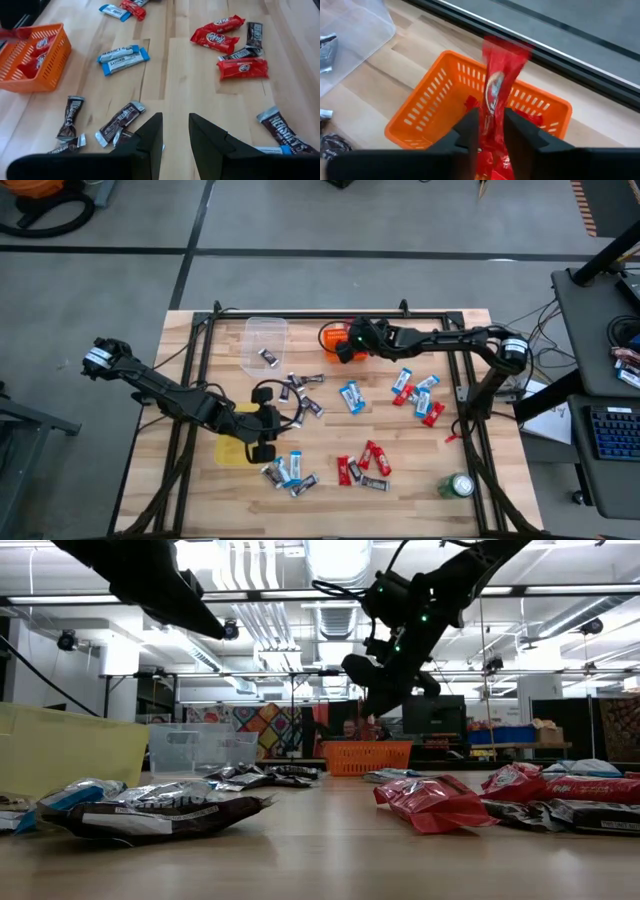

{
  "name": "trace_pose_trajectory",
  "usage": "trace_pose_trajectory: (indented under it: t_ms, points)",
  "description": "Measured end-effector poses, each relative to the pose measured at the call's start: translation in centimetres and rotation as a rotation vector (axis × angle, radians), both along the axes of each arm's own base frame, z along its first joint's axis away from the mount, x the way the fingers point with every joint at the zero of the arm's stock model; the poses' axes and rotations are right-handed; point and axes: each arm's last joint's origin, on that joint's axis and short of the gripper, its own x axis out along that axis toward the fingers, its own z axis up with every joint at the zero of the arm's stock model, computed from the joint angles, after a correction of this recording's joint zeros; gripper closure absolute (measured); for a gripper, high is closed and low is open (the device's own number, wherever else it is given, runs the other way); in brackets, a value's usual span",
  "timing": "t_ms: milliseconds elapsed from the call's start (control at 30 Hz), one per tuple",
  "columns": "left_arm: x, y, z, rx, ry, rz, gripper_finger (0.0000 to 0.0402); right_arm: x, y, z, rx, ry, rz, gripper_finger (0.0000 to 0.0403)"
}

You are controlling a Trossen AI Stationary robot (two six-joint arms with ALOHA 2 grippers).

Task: Sort candy
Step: Put the bottom right red candy into the orange basket, then put the middle left brown candy into the transparent bin

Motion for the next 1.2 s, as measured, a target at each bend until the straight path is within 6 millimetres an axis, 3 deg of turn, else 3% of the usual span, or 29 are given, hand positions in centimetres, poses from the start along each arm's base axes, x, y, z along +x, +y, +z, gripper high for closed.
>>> trace_pose_trajectory:
  t_ms: [200, 400, 667, 867, 1033, 1200]
  points:
    - [0.0, 0.0, 0.0, -0.077, -0.018, 0.058, 0.0325, -0.2, 0.2, 1.3, 0.004, -0.038, 0.026, 0.0246]
    - [0.7, -0.1, -0.9, -0.101, -0.044, 0.193, 0.0324, 0.1, 2.1, 2.4, 0.113, -0.111, 0.21, 0.0209]
    - [2.2, -0.4, -3.2, -0.141, 0.002, 0.308, 0.0285, 0.3, 6.8, 3.5, 0.125, -0.083, 0.366, 0.0202]
    - [4.1, -0.2, -3.3, -0.112, -0.031, 0.399, 0.0239, 0.5, 9.8, 3.7, 0.112, -0.058, 0.469, 0.0202]
    - [4.9, -0.5, -4.7, -0.052, 0.041, 0.353, 0.0216, 0.3, 11.6, 3.3, 0.118, 0.002, 0.532, 0.0202]
    - [5.2, -0.6, -7.0, 0.001, 0.121, 0.338, 0.0217, 0.1, 12.6, 3.0, 0.125, 0.032, 0.561, 0.0202]
